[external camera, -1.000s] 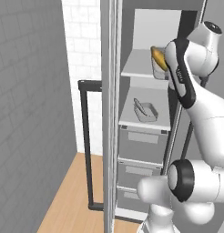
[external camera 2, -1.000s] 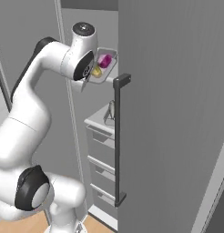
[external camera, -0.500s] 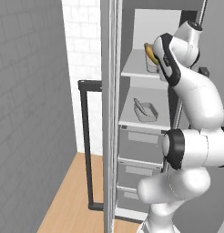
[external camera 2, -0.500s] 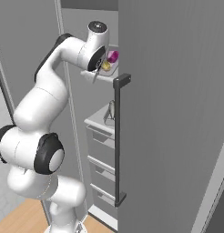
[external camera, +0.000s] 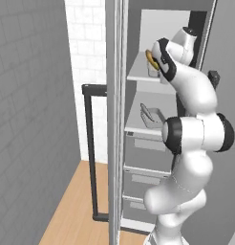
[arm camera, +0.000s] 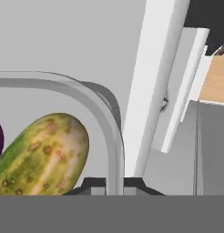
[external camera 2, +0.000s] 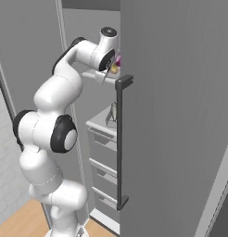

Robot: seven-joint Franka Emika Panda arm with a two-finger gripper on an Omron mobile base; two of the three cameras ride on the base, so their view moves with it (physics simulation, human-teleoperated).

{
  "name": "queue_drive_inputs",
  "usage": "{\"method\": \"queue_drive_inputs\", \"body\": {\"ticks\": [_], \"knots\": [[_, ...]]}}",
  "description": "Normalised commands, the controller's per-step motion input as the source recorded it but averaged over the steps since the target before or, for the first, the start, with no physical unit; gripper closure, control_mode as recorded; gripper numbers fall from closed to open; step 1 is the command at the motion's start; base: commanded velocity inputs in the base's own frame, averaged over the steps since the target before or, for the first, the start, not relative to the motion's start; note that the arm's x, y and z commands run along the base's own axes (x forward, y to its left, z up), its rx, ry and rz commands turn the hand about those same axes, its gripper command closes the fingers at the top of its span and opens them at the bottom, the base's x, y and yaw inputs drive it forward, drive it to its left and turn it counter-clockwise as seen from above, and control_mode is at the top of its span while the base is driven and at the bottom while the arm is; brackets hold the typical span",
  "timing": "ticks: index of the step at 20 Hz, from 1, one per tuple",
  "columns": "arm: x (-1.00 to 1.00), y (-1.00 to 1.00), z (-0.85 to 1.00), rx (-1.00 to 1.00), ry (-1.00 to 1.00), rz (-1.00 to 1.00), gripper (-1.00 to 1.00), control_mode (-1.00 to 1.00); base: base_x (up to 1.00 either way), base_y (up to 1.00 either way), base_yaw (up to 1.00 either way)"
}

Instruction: Take the meat container that has the fish and place it on the second highest rack of the freezer. Then take the vegetable container that has the onion and cucumber and place it on the highest rack of the freezer.

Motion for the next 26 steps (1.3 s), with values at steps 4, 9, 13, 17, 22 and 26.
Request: {"method": "queue_drive_inputs", "body": {"ticks": [4, 9, 13, 17, 22, 26], "knots": [[0.79, -0.22, -0.39, 0.00, 0.00, 0.00, 1.00, -1.00, 0.00, 0.00, 0.00], [0.57, -0.16, -0.29, 0.00, 0.00, 0.00, -1.00, -1.00, 0.00, 0.00, 0.00], [-0.25, 0.01, -0.43, -0.02, -0.22, 0.00, -1.00, -1.00, 0.00, 0.00, 0.00], [-0.41, 0.33, -0.27, -0.05, -0.36, 0.00, -1.00, -1.00, 0.00, 0.00, 0.00], [-0.21, 0.70, -0.05, -0.09, -0.11, -0.10, -1.00, -1.00, 0.00, 0.00, 0.00], [-0.81, 0.10, 0.36, -0.11, -0.07, -0.17, -1.00, -1.00, 0.00, 0.00, 0.00]]}}
